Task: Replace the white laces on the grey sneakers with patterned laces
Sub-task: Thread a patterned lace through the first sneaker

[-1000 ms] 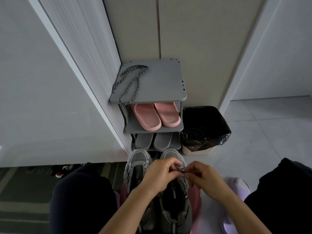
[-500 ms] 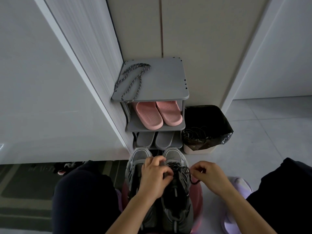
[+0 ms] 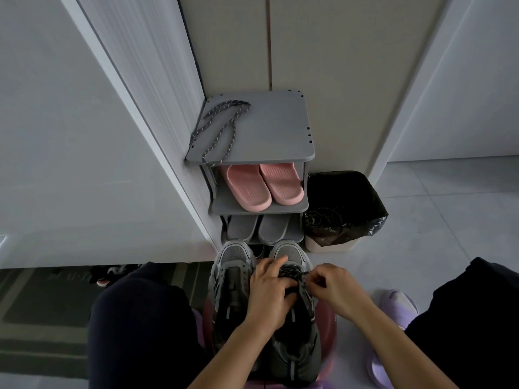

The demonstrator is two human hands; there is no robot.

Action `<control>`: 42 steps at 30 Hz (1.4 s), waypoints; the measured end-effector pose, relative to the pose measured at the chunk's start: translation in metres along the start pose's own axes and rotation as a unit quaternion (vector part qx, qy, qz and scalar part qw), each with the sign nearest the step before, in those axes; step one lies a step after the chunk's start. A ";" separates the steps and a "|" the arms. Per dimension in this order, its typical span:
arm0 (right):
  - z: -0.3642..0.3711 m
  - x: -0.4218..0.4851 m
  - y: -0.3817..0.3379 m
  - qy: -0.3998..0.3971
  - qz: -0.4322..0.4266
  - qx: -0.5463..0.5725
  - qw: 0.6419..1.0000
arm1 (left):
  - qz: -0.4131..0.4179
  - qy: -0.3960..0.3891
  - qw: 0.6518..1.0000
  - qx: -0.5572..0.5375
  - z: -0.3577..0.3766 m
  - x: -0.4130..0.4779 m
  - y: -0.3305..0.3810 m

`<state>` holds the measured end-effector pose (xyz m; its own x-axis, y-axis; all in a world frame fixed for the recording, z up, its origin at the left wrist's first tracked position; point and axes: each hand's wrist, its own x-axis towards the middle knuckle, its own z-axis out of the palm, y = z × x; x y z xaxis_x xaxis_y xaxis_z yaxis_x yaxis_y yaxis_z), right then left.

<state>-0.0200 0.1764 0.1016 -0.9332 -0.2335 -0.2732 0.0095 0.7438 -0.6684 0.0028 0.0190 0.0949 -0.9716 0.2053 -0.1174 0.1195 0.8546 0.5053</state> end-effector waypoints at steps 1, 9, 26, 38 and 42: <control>0.001 0.001 -0.001 -0.010 -0.005 -0.005 1.000 | 0.006 0.007 1.000 -0.001 0.001 0.001 -0.001; 0.012 -0.008 -0.001 -0.068 0.031 0.110 0.991 | 0.081 -0.005 0.997 -0.008 -0.005 0.010 -0.013; 0.029 -0.023 -0.001 -0.026 0.087 0.099 0.991 | -0.244 0.176 0.912 -0.280 -0.113 -0.036 -0.104; 0.036 -0.013 -0.001 -0.007 0.066 0.112 0.991 | 0.028 0.008 0.993 0.112 -0.029 -0.009 -0.003; 0.036 -0.014 -0.003 -0.011 0.065 0.123 0.990 | 0.020 0.007 0.989 0.145 -0.032 0.004 -0.009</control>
<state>0.0063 0.1552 0.0821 -0.9101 -0.1611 -0.3819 0.2197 0.5937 -0.7741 -0.0086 -0.0036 0.1171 -0.9673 0.2374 -0.0892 0.2102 0.9473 0.2418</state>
